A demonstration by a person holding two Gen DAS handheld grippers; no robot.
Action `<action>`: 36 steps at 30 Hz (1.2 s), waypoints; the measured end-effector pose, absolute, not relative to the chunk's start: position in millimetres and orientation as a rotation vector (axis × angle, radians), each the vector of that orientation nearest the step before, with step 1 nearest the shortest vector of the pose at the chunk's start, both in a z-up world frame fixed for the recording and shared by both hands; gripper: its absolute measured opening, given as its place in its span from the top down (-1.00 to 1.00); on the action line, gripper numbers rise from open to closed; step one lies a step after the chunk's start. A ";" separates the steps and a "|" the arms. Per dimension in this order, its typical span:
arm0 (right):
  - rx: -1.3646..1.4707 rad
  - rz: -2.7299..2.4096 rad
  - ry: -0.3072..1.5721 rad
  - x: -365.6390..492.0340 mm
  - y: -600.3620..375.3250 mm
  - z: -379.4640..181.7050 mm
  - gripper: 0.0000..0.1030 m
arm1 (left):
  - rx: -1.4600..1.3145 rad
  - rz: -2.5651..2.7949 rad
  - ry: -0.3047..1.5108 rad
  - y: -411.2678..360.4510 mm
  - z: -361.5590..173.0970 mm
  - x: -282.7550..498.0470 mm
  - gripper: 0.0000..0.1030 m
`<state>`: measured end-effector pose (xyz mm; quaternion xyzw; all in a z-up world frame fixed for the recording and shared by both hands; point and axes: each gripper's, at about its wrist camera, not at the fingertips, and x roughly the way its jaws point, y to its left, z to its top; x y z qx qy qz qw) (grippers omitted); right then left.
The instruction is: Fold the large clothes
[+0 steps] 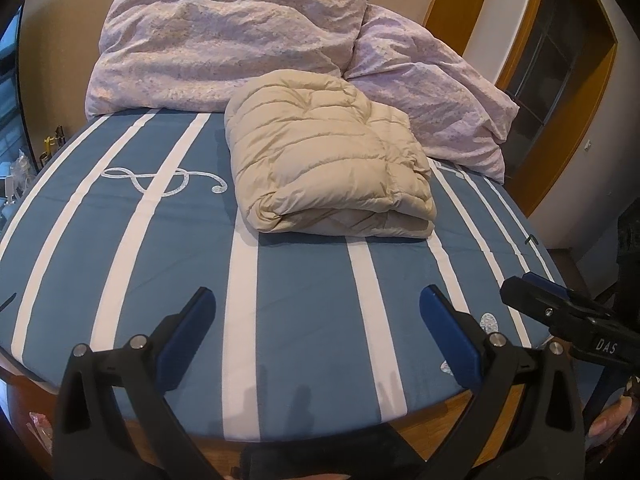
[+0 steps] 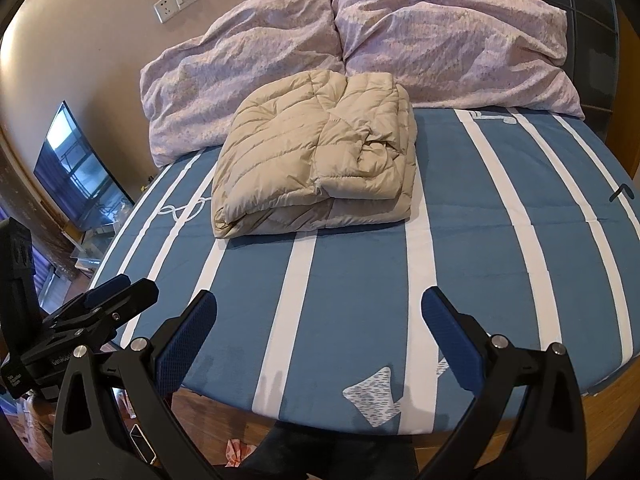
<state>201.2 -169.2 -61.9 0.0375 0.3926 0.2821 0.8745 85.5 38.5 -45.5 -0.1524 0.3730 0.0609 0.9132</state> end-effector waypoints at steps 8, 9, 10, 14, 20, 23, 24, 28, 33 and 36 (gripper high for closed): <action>0.078 0.595 0.820 201.5 -168.0 -63.4 -0.97 | -0.313 0.125 0.769 38.4 -46.0 86.8 -0.96; 0.078 0.595 0.820 201.7 -167.8 -63.7 -0.97 | -0.312 0.125 0.770 37.8 -46.4 87.5 -0.96; 0.078 0.594 0.820 201.6 -167.7 -63.6 -0.97 | -0.313 0.124 0.770 38.2 -46.2 87.2 -0.96; 0.083 0.600 0.825 201.8 -166.2 -64.7 -0.97 | -0.314 0.125 0.770 38.1 -46.4 87.7 -0.96; 0.082 0.611 0.827 203.0 -165.1 -65.9 -0.97 | -0.313 0.125 0.770 38.9 -46.3 87.9 -0.96; 0.082 0.608 0.827 203.1 -165.1 -65.7 -0.97 | -0.312 0.125 0.771 38.7 -47.0 88.8 -0.96; 0.083 0.608 0.828 203.1 -165.0 -65.7 -0.97 | -0.310 0.126 0.772 37.9 -47.5 89.3 -0.96; 0.084 0.607 0.829 202.6 -165.3 -67.3 -0.97 | -0.309 0.128 0.775 37.9 -49.4 90.0 -0.96; 0.082 0.609 0.829 204.4 -166.5 -68.5 -0.97 | -0.311 0.129 0.776 39.9 -51.3 91.7 -0.96; 0.082 0.610 0.830 204.6 -166.7 -68.5 -0.97 | -0.312 0.128 0.777 41.0 -52.2 92.2 -0.96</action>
